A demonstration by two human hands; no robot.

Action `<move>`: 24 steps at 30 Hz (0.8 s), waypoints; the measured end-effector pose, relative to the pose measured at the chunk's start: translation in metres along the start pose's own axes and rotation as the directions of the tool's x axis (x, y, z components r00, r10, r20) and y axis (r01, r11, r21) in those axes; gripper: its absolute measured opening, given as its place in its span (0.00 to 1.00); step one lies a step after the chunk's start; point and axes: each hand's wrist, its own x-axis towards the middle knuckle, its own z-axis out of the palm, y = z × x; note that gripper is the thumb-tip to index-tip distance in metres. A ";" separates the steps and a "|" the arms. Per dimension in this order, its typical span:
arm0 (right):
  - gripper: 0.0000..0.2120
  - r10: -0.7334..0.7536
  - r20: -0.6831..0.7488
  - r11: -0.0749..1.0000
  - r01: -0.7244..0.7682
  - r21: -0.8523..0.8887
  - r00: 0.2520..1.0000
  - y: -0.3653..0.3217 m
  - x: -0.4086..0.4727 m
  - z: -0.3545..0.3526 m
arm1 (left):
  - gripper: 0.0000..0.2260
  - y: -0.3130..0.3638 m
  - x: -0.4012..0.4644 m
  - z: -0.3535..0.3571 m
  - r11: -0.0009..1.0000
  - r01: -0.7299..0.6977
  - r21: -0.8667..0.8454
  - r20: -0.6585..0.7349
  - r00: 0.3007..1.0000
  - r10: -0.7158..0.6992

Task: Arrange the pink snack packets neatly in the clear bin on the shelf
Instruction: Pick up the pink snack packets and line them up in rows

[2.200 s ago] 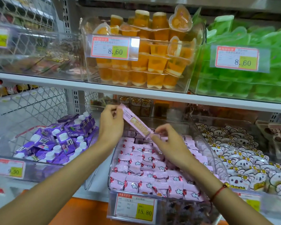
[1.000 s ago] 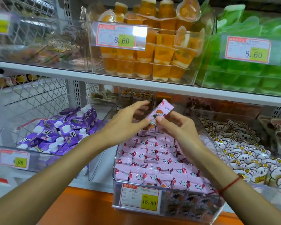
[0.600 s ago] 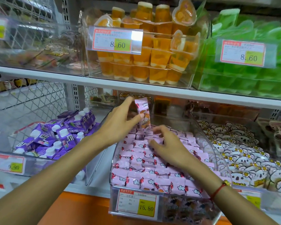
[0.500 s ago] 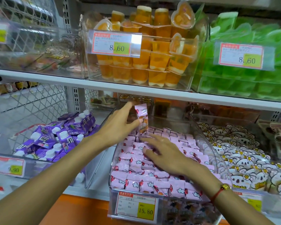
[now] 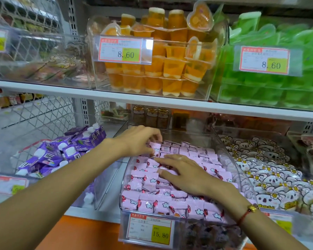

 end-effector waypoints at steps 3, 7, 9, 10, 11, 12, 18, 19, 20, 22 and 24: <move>0.20 -0.005 -0.036 0.997 0.008 0.077 0.999 0.002 -0.007 -0.004 | 0.12 -0.001 0.006 0.007 0.989 -0.042 0.140 0.070 0.997 0.033; 0.15 0.074 -0.263 0.996 -0.085 -0.032 0.962 0.005 -0.014 -0.013 | 0.11 0.002 0.016 0.010 0.973 -0.105 0.204 0.263 0.964 0.049; 0.14 0.107 -0.349 0.991 -0.129 -0.041 0.931 0.006 -0.016 -0.014 | 0.13 0.003 0.021 0.006 0.983 -0.080 0.168 0.314 0.949 0.023; 0.14 0.109 -0.363 0.991 -0.132 -0.039 0.925 0.006 -0.017 -0.013 | 0.13 0.004 0.024 0.005 0.990 -0.054 0.132 0.320 0.948 0.009; 0.15 0.103 -0.358 0.991 -0.126 -0.040 0.928 0.007 -0.017 -0.012 | 0.13 0.005 0.025 0.004 0.995 -0.029 0.097 0.296 0.955 -0.001; 0.17 0.095 -0.335 0.992 -0.119 -0.049 0.937 0.008 -0.017 -0.010 | 0.13 0.005 0.026 0.004 0.998 -0.011 0.068 0.238 0.971 -0.006; 0.22 0.147 -0.002 0.983 -0.146 -0.111 0.989 0.013 -0.012 -0.004 | 0.12 0.012 0.026 0.024 0.997 -0.077 0.016 0.103 0.992 0.075; 0.22 0.151 0.011 0.983 -0.149 -0.108 0.988 0.013 -0.011 -0.005 | 0.12 0.013 0.027 0.025 0.996 -0.079 0.039 0.116 0.991 0.074; 0.22 0.150 0.016 0.985 -0.148 -0.090 0.989 0.013 -0.011 -0.007 | 0.11 0.013 0.028 0.026 0.995 -0.079 0.057 0.119 0.990 0.072; 0.22 0.135 0.013 0.990 -0.134 -0.033 0.991 0.013 -0.012 -0.009 | 0.09 0.014 0.031 0.027 0.996 -0.072 0.056 0.098 0.993 0.066; 0.22 0.118 0.008 0.993 -0.118 0.011 0.993 0.013 -0.014 -0.009 | 0.06 0.015 0.032 0.028 0.999 -0.038 0.025 0.061 0.997 0.036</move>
